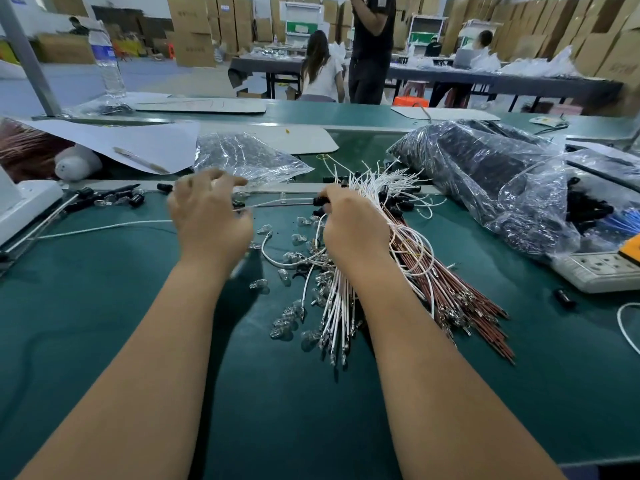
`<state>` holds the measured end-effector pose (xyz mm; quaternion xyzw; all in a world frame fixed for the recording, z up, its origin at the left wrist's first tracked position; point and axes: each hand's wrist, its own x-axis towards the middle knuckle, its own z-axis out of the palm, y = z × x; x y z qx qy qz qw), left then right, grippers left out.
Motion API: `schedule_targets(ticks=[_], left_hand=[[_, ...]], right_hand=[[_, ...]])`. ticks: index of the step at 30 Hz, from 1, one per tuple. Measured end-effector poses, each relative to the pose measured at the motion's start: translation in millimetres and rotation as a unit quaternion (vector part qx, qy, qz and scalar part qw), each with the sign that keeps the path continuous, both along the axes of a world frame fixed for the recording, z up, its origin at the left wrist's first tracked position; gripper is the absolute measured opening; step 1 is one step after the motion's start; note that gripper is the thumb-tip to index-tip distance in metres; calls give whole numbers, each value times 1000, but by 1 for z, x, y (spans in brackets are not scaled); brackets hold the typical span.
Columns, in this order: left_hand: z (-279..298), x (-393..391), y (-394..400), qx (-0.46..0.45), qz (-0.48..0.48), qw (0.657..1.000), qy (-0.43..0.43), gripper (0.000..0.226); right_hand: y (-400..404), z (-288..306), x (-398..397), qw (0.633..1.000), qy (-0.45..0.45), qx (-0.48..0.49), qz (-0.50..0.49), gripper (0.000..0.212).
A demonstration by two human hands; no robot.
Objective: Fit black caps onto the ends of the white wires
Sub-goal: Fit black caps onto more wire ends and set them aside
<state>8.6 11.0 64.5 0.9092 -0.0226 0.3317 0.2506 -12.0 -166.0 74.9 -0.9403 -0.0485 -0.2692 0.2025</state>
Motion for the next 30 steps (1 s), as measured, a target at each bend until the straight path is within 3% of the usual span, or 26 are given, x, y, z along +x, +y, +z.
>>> schedule_targets(ticks=[3, 5, 9, 14, 17, 21, 30], left_hand=[[2, -5, -22, 64, -155, 985, -47, 32], [1, -5, -27, 60, -200, 977, -39, 22], [-1, -1, -18, -4, -186, 982, -23, 7], [-5, 2, -12, -22, -192, 981, 8, 5], [-6, 0, -21, -81, -218, 972, 23, 8], [-7, 1, -23, -137, -196, 971, 19, 6], [-6, 3, -21, -179, -189, 965, 7, 9]], right_hand=[[8, -2, -1, 996, 14, 44, 71, 25], [11, -3, -1, 994, 20, 59, 93, 20], [10, -5, 1, 990, 35, 83, 107, 21], [9, -8, 1, 989, 49, 90, 109, 19], [10, -7, 0, 987, 42, 91, 122, 22], [7, -7, 2, 978, 30, 166, 119, 31], [3, -8, 7, 942, 46, 316, 107, 23]])
